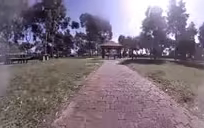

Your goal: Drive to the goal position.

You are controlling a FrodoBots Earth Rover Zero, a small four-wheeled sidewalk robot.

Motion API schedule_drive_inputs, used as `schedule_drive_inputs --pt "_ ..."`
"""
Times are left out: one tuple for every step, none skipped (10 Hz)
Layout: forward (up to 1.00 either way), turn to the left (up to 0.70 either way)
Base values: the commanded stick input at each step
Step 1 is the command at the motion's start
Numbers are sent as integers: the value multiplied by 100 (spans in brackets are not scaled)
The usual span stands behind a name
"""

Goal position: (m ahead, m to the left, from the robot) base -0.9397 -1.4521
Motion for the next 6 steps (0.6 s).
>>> schedule_drive_inputs --pt "48 0" --pt "26 0" --pt "3 0" --pt "0 1" --pt "0 3" --pt "0 5"
